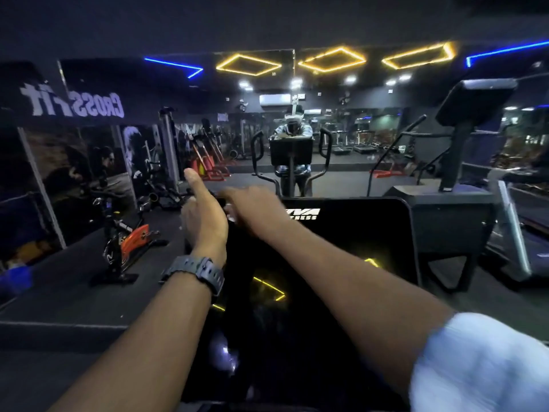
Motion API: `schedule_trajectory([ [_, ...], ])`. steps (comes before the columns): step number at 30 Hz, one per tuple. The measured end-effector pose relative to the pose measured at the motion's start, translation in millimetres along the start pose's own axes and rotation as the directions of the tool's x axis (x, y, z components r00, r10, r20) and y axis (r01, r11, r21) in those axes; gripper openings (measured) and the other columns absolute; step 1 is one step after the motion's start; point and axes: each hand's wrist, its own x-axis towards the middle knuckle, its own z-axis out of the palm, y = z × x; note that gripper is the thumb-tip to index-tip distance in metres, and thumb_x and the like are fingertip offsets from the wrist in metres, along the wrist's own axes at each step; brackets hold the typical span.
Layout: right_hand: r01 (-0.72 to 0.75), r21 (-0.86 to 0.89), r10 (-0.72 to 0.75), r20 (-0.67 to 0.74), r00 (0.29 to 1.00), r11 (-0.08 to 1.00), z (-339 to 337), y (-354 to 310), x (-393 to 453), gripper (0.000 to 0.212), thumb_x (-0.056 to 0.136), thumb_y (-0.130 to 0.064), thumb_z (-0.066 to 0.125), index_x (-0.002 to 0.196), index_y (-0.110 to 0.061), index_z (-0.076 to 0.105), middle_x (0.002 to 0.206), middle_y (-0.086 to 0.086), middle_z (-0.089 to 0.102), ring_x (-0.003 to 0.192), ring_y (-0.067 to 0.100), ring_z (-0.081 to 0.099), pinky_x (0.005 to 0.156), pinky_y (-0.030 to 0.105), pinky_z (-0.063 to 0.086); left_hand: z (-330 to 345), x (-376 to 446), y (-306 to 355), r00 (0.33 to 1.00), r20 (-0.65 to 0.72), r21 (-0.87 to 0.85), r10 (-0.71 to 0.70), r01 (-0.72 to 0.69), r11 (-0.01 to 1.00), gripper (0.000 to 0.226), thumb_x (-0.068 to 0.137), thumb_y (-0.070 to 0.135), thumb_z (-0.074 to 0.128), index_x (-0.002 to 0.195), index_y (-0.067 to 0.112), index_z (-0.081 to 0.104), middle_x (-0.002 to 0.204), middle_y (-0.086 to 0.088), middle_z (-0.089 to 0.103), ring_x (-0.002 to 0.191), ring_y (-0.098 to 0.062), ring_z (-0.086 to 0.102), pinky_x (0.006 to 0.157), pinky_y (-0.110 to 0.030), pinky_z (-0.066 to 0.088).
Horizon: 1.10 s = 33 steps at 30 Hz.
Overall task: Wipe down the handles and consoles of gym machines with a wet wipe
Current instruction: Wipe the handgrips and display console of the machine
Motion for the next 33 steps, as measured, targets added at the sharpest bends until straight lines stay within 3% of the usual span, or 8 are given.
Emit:
schedule_trajectory([
  [4,0.002,-0.086,-0.003,-0.007,1.0,0.996,-16.8,24.3,-31.1,0.05,0.095,-0.016,0.052,0.144,-0.018,0.043,0.123,0.008,0.066,0.108,0.03,0.064,0.083,0.042,0.055,16.9,9.1,-10.6,0.995,-0.084,0.083,-0.059,0.066,0.994,0.134,0.064,0.1,-0.008,0.113,0.002,0.068,0.13,-0.014,0.064,0.125,-0.038,0.055,0.11,-0.059,0.038],
  [9,-0.293,-0.192,0.264,-0.166,0.95,0.936,-50.4,114.0,-126.1,0.03,0.1,-0.02,0.044,0.126,-0.014,0.058,0.117,0.007,0.067,0.104,0.027,0.061,0.087,0.037,0.045,6.7,-11.6,-26.1,0.97,0.079,0.387,0.23,-0.243,0.889,0.089,0.098,0.069,0.016,0.154,0.002,0.032,0.167,-0.014,0.018,0.155,-0.027,0.01,0.126,-0.049,0.001],
  [12,-0.255,-0.272,0.231,-0.117,0.966,0.928,-53.2,115.1,-121.4,0.032,0.102,-0.026,0.038,0.12,-0.009,0.058,0.115,0.009,0.064,0.105,0.028,0.06,0.089,0.04,0.049,10.8,-13.4,-35.3,0.896,0.22,0.494,0.385,-0.443,0.748,0.078,0.102,0.061,0.02,0.154,0.004,0.033,0.167,-0.013,0.018,0.156,-0.026,0.007,0.126,-0.048,-0.004],
  [17,-0.052,-0.189,0.061,0.042,0.997,0.981,-23.4,70.3,-72.1,0.045,0.101,-0.03,0.038,0.143,-0.016,0.042,0.135,0.008,0.055,0.123,0.029,0.052,0.103,0.043,0.04,40.3,-35.7,-26.0,0.648,0.579,0.492,0.495,-0.762,0.422,0.056,0.107,0.042,0.027,0.15,0.011,0.043,0.159,-0.007,0.039,0.153,-0.022,0.022,0.126,-0.048,-0.002],
  [24,-0.388,-0.207,0.368,-0.129,0.921,0.898,-50.7,152.0,-145.4,0.047,0.101,-0.052,0.029,0.126,-0.019,0.052,0.124,0.006,0.06,0.117,0.028,0.053,0.097,0.044,0.038,38.1,-40.6,-23.9,0.609,0.632,0.486,0.479,-0.793,0.366,0.058,0.105,0.041,0.023,0.152,0.012,0.039,0.161,-0.003,0.037,0.153,-0.02,0.021,0.126,-0.049,-0.006],
  [27,-0.269,-0.266,0.272,-0.025,0.962,0.926,-39.0,126.3,-114.6,0.056,0.1,-0.051,0.021,0.128,-0.016,0.053,0.126,0.008,0.06,0.114,0.029,0.054,0.089,0.039,0.039,47.5,-51.9,-23.5,0.568,0.665,0.453,0.486,-0.823,0.342,0.067,0.097,0.041,0.016,0.153,0.011,0.037,0.161,-0.004,0.036,0.153,-0.019,0.021,0.126,-0.048,-0.004],
  [30,-0.083,-0.217,0.085,0.001,0.996,0.973,-23.2,95.2,-92.3,0.044,0.103,-0.039,0.029,0.136,-0.016,0.046,0.129,0.009,0.058,0.116,0.031,0.054,0.097,0.044,0.04,50.1,-56.4,-27.0,0.547,0.666,0.454,0.507,-0.837,0.305,0.068,0.095,0.037,0.016,0.154,0.008,0.035,0.162,-0.006,0.034,0.153,-0.019,0.021,0.126,-0.047,-0.003],
  [33,-0.19,-0.173,0.179,-0.079,0.981,0.966,-30.8,122.2,-116.9,0.039,0.104,-0.036,0.031,0.135,-0.019,0.048,0.128,0.005,0.059,0.117,0.027,0.053,0.1,0.043,0.037,48.7,-55.9,-28.5,0.553,0.665,0.453,0.502,-0.833,0.318,0.068,0.094,0.037,0.018,0.153,0.008,0.036,0.162,-0.006,0.034,0.153,-0.019,0.021,0.126,-0.048,-0.003],
])
